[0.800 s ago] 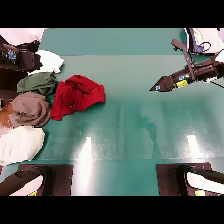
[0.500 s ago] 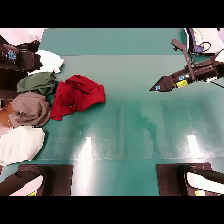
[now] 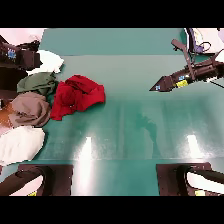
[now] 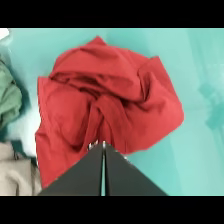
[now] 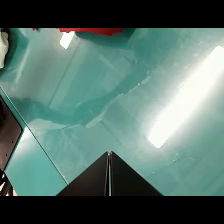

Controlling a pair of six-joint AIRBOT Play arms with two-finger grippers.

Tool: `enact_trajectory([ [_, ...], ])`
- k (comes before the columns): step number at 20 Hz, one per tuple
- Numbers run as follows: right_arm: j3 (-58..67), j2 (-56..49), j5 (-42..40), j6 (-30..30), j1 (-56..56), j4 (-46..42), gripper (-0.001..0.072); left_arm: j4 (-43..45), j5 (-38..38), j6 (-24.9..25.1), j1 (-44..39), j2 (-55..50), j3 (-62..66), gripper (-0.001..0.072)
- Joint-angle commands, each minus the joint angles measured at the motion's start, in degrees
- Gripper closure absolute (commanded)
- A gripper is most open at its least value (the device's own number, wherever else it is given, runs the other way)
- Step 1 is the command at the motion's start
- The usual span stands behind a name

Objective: Fold the shirts.

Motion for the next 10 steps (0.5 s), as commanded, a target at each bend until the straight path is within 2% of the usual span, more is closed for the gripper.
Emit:
enact_trajectory([
  [1, -0.02, 0.02, -1.53, 0.02, 0.00, -0.20, 0.0695, -0.42, 4.35, 0.04, 0.04, -0.15, 0.00, 0.0682],
  [2, -0.04, 0.02, -3.91, 0.02, 0.00, -0.59, 0.0695, -0.37, 5.31, 0.04, 0.07, -0.52, 0.00, 0.0681],
  [3, -0.02, 0.02, -5.70, 0.02, 0.02, -0.46, 0.0695, -0.09, 5.53, 0.02, 0.07, -1.20, -0.02, 0.0611],
  [4, -0.02, 0.02, -5.95, 0.02, 0.39, -0.44, 0.0695, 0.33, 5.55, -0.37, 0.07, -2.38, -0.13, 0.0311],
  [5, -0.04, 0.00, -5.90, 0.02, 0.70, -0.48, 0.0695, 1.38, 5.70, -1.81, 0.07, -3.52, -0.92, 0.0185],
  [10, -0.02, 0.02, -3.45, 0.02, 2.14, 0.85, 0.0695, 8.92, 6.05, -3.21, 0.17, -13.44, -8.70, 0.0184],
])
